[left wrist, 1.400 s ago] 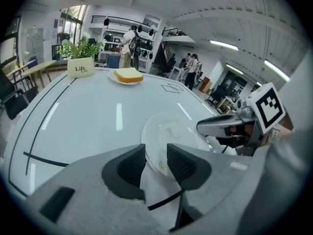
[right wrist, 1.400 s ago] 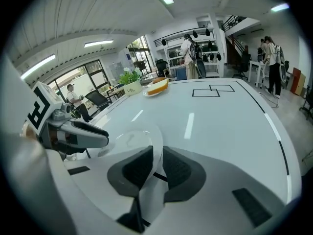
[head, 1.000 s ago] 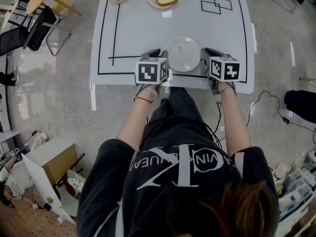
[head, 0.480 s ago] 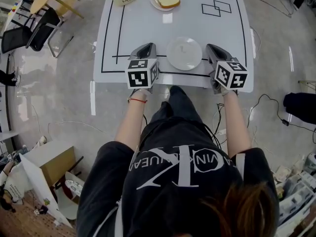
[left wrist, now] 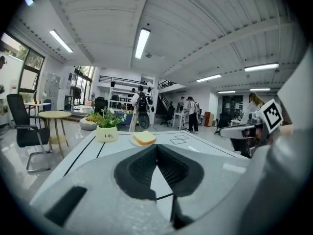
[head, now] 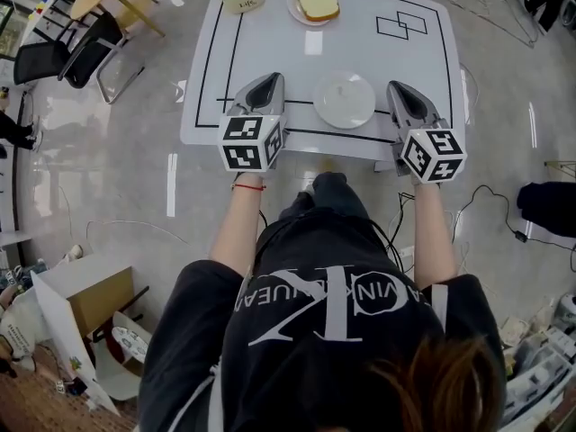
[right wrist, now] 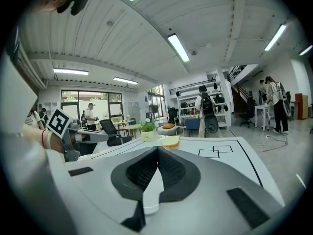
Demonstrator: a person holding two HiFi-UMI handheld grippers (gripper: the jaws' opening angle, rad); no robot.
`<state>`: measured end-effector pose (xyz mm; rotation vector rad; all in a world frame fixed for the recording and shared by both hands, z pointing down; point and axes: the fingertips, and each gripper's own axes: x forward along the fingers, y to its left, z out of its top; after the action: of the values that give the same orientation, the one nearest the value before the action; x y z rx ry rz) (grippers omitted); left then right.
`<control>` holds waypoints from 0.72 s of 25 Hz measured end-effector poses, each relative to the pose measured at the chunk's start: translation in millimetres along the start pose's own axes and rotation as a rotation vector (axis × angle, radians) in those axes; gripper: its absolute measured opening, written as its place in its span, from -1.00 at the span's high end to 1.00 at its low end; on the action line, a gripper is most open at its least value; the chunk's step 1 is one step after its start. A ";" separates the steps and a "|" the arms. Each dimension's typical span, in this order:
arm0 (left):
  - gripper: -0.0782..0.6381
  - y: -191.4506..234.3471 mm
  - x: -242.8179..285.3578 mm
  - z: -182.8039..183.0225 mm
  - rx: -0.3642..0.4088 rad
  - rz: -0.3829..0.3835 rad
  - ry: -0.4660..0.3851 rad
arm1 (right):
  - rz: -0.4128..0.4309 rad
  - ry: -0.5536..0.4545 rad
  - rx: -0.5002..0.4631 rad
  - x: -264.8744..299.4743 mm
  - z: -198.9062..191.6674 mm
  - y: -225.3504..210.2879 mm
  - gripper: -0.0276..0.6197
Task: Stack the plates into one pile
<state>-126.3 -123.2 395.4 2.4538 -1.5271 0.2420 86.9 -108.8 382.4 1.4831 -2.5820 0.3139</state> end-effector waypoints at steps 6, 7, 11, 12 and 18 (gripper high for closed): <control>0.76 -0.4 -17.9 15.8 0.015 0.014 -0.071 | 0.007 -0.049 -0.039 -15.8 12.3 2.7 0.91; 0.76 -0.6 -20.5 18.6 0.010 0.014 -0.084 | 0.004 -0.057 -0.042 -17.9 14.4 2.0 0.91; 0.76 -2.0 -28.1 24.8 -0.033 0.011 -0.129 | -0.016 -0.093 -0.056 -24.9 21.8 2.2 0.91; 0.76 -2.3 -29.2 25.3 -0.033 0.013 -0.133 | -0.016 -0.102 -0.057 -26.3 22.4 3.2 0.91; 0.76 -4.5 -36.3 36.1 0.017 0.036 -0.152 | 0.010 -0.105 -0.058 -33.6 17.4 9.2 0.91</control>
<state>-137.8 -100.5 350.7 2.5111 -1.6373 0.0761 95.3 -80.7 356.9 1.5062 -2.6547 0.1648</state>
